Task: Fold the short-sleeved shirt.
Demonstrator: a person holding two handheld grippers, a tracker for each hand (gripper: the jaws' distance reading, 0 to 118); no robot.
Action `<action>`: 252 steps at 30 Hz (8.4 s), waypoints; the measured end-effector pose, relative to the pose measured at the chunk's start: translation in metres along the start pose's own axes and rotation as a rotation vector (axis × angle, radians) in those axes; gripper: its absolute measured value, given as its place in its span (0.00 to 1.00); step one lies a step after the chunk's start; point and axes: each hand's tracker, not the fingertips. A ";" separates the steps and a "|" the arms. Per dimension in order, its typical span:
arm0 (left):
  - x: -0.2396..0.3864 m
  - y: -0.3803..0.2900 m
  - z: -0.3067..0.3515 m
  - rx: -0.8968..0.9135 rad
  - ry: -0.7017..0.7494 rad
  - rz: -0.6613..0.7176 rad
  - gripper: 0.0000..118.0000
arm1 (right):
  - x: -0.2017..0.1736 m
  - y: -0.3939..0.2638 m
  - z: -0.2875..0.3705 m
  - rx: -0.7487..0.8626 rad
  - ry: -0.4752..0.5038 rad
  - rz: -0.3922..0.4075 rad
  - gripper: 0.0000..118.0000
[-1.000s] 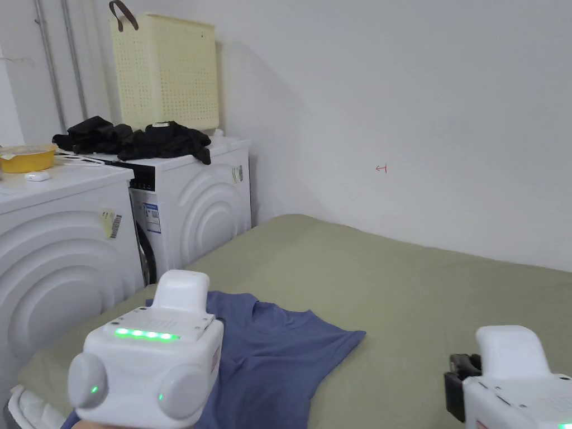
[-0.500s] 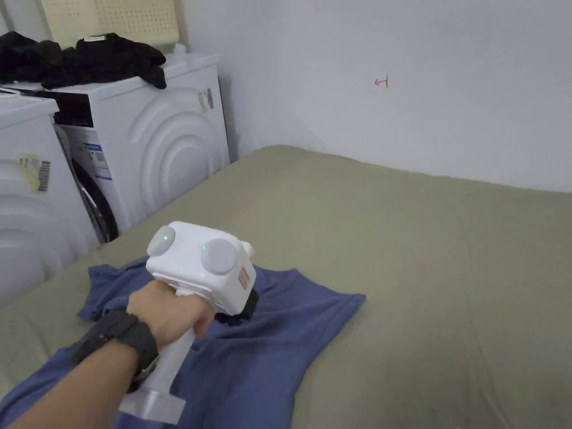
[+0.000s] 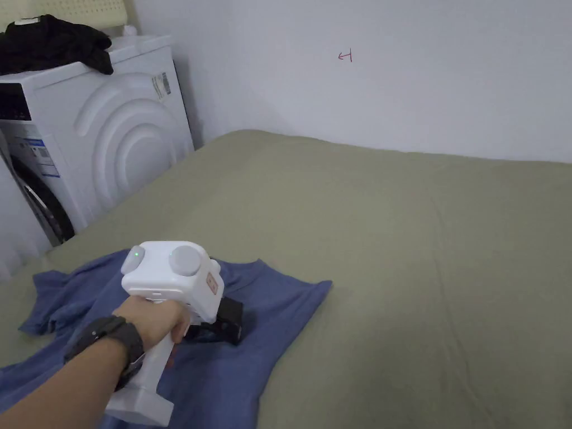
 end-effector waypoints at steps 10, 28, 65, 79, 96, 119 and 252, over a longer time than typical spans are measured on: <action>0.000 -0.007 0.045 0.180 -0.130 -0.037 0.00 | 0.014 -0.010 0.026 0.034 0.015 -0.060 0.01; 0.385 0.003 0.122 0.312 -0.519 -0.586 0.00 | 0.109 -0.039 0.126 0.134 -0.149 -0.217 0.01; 0.179 -0.232 0.228 0.726 -0.060 -0.190 0.00 | 0.121 -0.070 0.163 0.174 -0.240 -0.186 0.02; 0.131 -0.258 0.193 0.598 -0.036 -0.022 0.00 | 0.095 -0.080 0.154 0.153 -0.237 -0.145 0.02; 0.218 -0.009 -0.001 0.002 -0.135 -0.171 0.86 | 0.174 -0.065 0.117 0.050 -0.289 -0.230 0.02; 0.253 -0.044 0.016 -0.006 -0.140 -0.250 0.03 | 0.246 -0.082 0.105 -0.040 -0.411 -0.290 0.02; 0.166 -0.299 0.119 0.307 -0.151 -0.088 0.66 | 0.059 -0.135 0.154 0.039 -0.234 -0.231 0.01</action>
